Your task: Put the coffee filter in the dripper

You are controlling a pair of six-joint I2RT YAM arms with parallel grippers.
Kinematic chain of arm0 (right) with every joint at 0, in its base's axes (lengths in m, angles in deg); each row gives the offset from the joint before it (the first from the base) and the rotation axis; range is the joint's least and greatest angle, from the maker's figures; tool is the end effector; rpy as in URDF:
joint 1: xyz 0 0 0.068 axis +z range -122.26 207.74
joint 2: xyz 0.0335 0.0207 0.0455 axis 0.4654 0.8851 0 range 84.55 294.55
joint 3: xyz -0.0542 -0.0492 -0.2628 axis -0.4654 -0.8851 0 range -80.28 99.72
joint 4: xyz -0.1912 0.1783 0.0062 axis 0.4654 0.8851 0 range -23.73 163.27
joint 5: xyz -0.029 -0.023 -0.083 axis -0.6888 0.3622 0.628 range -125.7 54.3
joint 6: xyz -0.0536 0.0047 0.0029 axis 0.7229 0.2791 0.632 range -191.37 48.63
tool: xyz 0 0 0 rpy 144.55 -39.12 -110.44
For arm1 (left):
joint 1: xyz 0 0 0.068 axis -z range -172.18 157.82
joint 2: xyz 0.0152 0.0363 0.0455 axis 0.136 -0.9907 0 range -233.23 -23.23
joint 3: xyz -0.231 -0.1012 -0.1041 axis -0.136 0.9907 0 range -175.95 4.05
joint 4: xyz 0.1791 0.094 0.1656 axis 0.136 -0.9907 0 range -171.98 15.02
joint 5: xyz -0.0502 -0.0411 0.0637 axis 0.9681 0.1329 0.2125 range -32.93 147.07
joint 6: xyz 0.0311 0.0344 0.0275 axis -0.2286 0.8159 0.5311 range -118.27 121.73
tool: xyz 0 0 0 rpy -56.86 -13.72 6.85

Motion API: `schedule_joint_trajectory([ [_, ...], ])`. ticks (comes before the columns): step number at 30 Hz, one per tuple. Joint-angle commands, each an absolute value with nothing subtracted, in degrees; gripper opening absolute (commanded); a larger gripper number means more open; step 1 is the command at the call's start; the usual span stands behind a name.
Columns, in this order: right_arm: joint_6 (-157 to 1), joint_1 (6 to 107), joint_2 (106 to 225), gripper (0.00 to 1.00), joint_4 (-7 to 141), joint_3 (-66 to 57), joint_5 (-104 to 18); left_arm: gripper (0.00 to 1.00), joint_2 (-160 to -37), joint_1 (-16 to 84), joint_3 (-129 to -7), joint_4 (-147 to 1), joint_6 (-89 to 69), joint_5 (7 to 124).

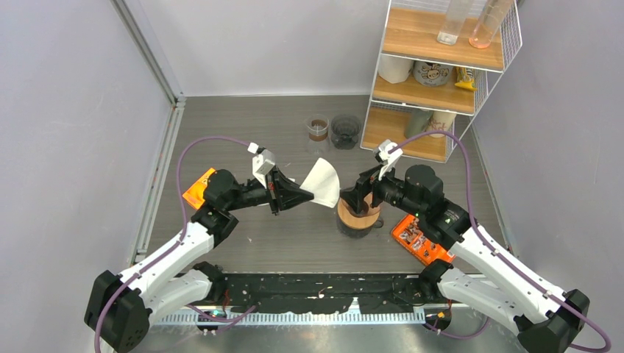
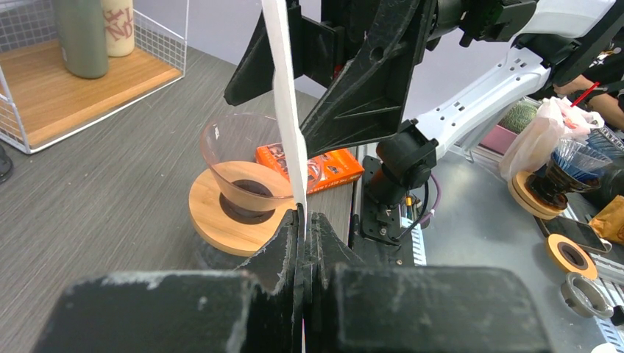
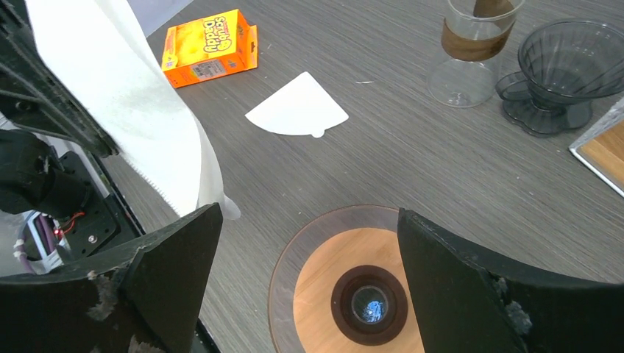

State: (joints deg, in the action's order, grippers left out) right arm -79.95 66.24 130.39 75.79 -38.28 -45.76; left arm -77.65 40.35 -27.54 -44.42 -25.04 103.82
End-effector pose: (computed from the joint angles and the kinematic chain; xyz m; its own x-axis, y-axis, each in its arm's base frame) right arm 0.1453 0.1237 0.3212 -0.2902 -0.0430 -0.9560 -0.7107 0.6787 0.1852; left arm 0.1656 -0.1364 0.3017 -0.3387 -0.1501 -0.9289 0.9234 0.1367 -0.3588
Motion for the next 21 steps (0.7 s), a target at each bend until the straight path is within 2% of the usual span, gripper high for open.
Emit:
schedule_joint_trajectory([
  [1, -80.1, 66.1, 129.0, 0.96, 72.4, -35.8, -49.6, 0.00, -77.1, 40.2, -28.5, -42.0, -25.1, 104.0],
  [8, -80.4, 66.2, 129.5, 0.95, 71.4, -35.8, -51.5, 0.00, -77.3, 40.2, -28.5, -42.4, -24.5, 104.4],
  [21, -82.3, 66.2, 131.6, 0.95, 67.5, -34.9, -53.7, 0.00, -78.8, 40.1, -28.9, -39.1, -25.4, 112.3],
])
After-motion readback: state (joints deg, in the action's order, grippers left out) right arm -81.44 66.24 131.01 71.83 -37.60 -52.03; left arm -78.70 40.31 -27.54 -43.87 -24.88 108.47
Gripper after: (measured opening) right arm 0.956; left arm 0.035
